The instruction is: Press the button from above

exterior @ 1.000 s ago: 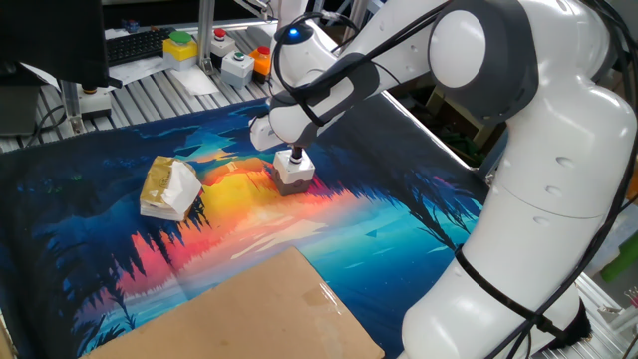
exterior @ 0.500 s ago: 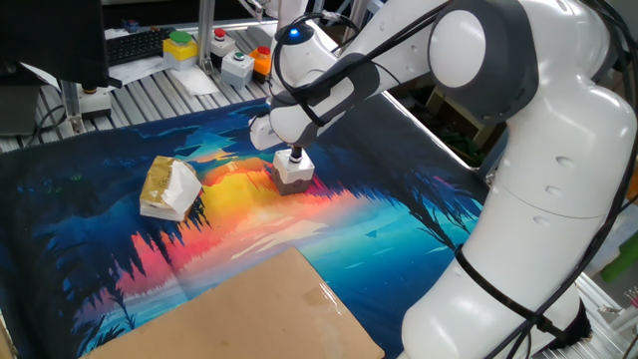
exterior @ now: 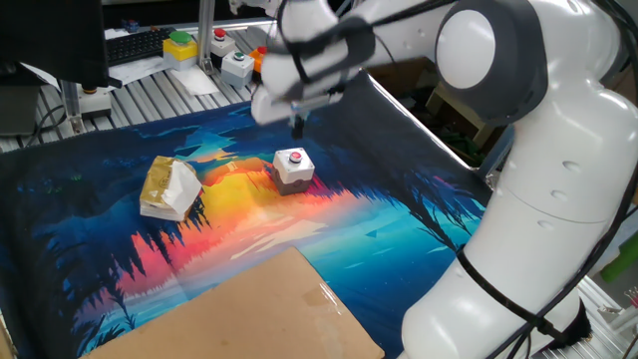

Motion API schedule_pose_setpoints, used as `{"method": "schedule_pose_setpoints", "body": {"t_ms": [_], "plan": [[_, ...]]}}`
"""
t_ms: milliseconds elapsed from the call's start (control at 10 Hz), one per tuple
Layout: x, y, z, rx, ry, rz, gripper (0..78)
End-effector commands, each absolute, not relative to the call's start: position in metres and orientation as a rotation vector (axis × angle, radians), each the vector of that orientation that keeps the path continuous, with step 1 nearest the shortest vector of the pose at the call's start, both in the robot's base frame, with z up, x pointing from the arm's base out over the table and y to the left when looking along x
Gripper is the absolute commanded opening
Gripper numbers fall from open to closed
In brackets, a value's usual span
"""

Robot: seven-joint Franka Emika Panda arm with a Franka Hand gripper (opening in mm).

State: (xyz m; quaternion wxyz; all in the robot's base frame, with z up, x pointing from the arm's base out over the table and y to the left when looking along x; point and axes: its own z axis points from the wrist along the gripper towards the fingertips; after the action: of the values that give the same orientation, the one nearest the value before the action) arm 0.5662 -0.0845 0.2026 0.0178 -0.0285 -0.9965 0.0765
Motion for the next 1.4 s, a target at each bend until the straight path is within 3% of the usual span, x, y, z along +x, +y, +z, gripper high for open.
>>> {"method": "schedule_pose_setpoints", "body": {"t_ms": [100, 500, 1400], "plan": [[0.613, -0.093, 0.260, -0.137, -3.055, -0.026, 0.0], [0.635, -0.097, 0.268, -0.183, -3.053, -0.131, 0.0], [0.637, -0.098, 0.270, -0.218, -3.048, -0.118, 0.0]]}}
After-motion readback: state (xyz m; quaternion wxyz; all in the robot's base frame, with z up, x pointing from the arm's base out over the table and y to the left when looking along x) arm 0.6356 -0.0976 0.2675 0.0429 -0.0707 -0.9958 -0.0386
